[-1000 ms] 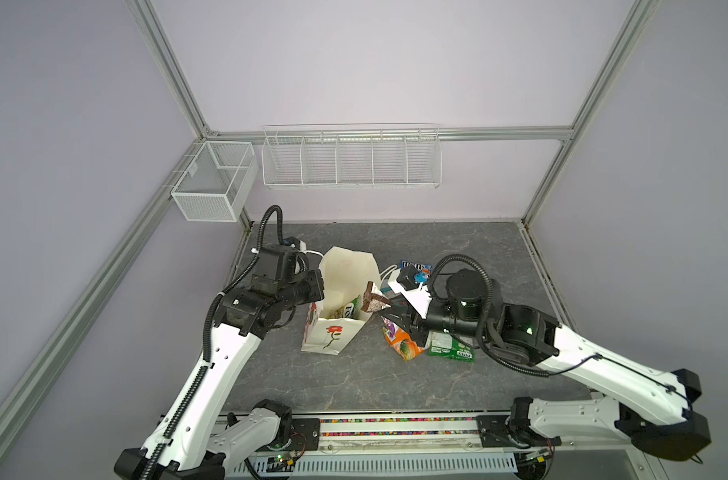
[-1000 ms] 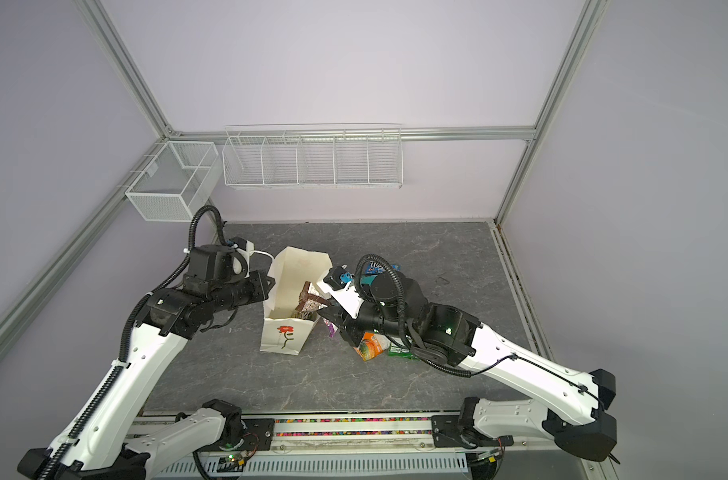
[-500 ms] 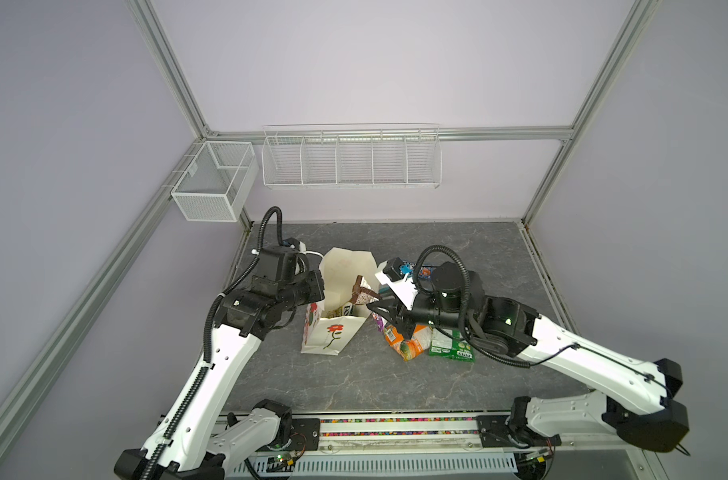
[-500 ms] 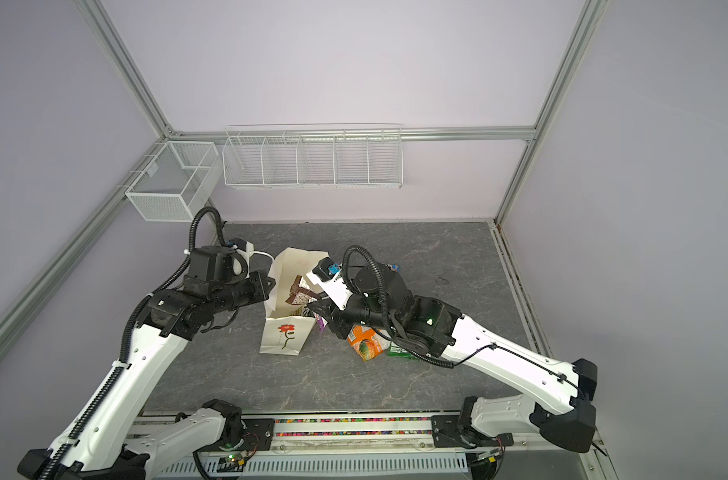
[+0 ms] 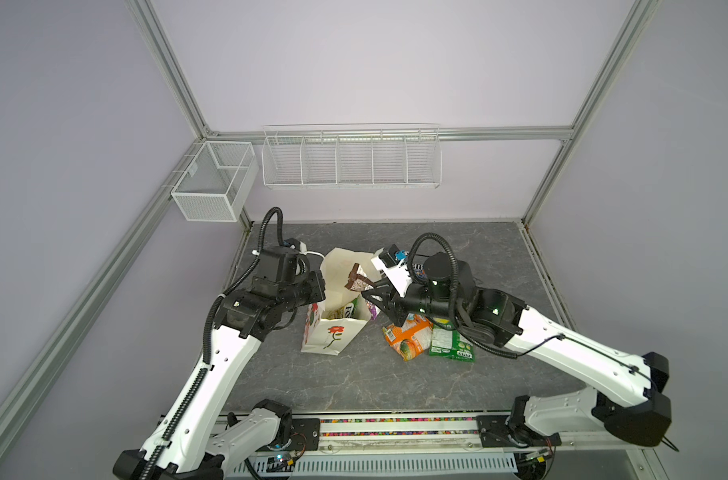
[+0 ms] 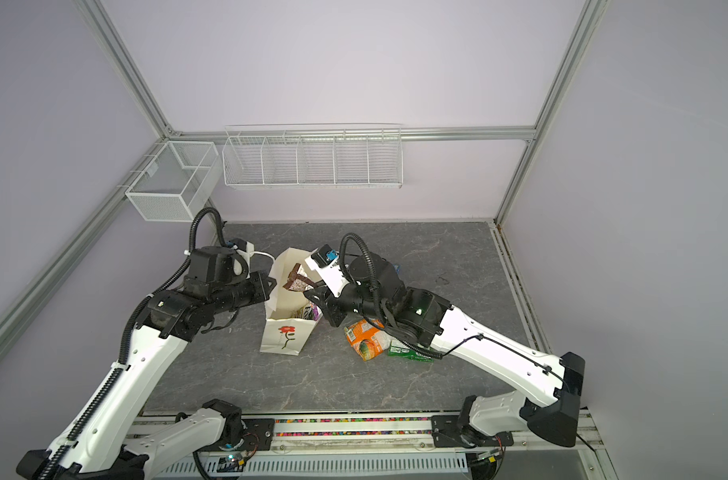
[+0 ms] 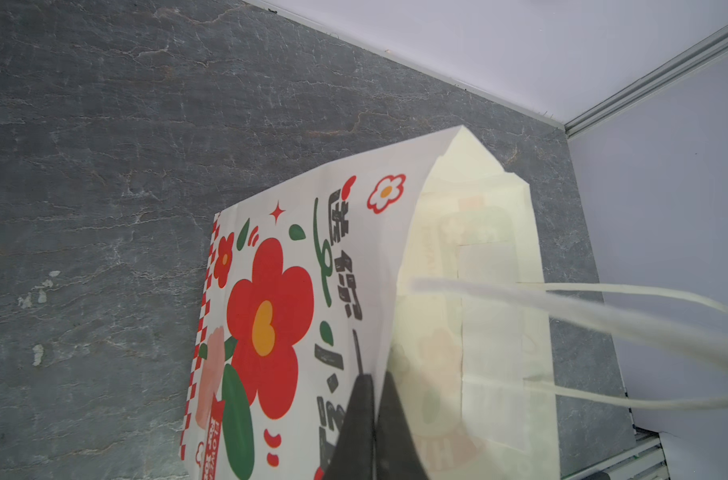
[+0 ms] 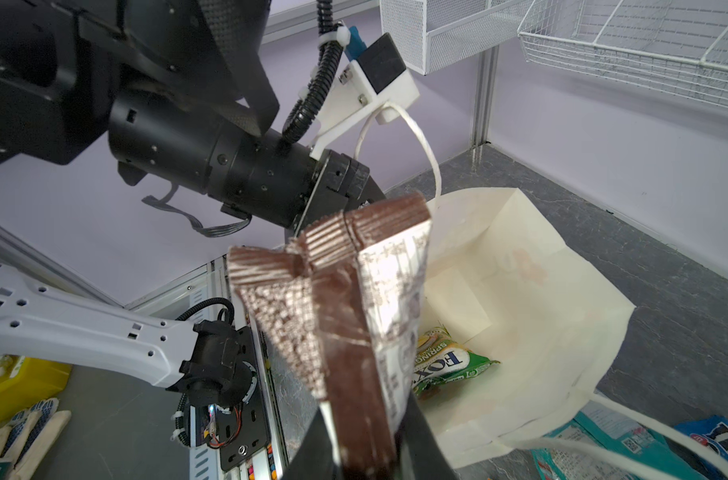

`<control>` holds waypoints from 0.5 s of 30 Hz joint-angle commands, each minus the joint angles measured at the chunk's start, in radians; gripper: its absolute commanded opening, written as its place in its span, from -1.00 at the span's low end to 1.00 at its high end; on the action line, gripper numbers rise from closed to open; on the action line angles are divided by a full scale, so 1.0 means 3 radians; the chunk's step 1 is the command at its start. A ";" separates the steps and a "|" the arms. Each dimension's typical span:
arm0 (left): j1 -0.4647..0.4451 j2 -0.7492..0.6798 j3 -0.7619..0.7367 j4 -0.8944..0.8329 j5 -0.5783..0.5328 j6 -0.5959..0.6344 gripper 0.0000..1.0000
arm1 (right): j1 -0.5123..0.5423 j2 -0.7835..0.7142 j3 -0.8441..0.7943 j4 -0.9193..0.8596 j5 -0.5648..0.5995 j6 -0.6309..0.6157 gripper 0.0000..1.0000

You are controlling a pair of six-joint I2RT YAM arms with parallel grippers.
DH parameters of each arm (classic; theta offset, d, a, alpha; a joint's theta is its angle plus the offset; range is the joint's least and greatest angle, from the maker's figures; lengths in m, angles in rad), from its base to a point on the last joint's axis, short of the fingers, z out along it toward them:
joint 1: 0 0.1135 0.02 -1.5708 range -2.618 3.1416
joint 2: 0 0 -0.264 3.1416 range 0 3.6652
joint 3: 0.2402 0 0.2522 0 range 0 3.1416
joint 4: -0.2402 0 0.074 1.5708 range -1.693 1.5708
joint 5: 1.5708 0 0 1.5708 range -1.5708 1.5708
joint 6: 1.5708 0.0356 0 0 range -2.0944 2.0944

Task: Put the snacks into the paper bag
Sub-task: 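Carry the chocolate bar over the paper bag opening with the right gripper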

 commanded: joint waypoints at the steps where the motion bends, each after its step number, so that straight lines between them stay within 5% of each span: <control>1: -0.0020 -0.0051 -0.0010 0.0027 0.0007 -0.0029 -1.00 | -0.0044 0.0085 0.0145 0.0119 -0.0021 0.0186 -0.59; 15: -0.0030 -0.0045 -0.0028 0.0064 0.0038 -0.0054 -1.00 | -0.0096 0.0291 0.0095 0.0213 0.0236 0.0584 -0.55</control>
